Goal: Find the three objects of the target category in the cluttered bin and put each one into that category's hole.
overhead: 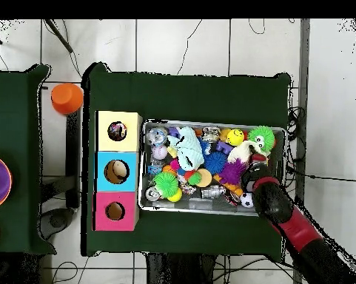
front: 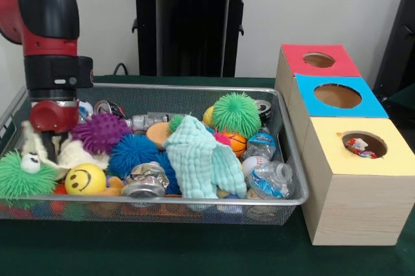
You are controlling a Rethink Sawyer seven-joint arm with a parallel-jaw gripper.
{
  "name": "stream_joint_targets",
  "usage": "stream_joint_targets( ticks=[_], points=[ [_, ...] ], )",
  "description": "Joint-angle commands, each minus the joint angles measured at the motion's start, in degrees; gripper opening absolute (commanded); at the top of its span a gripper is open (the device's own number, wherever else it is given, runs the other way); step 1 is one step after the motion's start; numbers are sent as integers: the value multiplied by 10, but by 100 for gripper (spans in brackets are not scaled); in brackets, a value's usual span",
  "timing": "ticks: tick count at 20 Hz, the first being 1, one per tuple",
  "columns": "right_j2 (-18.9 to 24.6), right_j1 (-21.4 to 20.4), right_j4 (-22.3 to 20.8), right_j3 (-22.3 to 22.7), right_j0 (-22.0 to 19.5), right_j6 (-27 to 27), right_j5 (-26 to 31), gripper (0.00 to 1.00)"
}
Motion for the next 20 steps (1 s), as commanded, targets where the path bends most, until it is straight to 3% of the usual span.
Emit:
stream_joint_targets(
  ticks=[1,3,6,11,13,18,20],
  points=[
    [166,73,67,42,-21,191,-37,100],
    [208,82,81,64,-34,213,-51,100],
    [230,87,102,83,-34,230,-85,100],
    [328,184,84,94,-77,239,-114,100],
    [348,189,91,110,-85,246,-116,100],
    [353,172,117,150,-100,245,-113,100],
    [315,168,103,138,-95,217,-121,100]
  ],
)
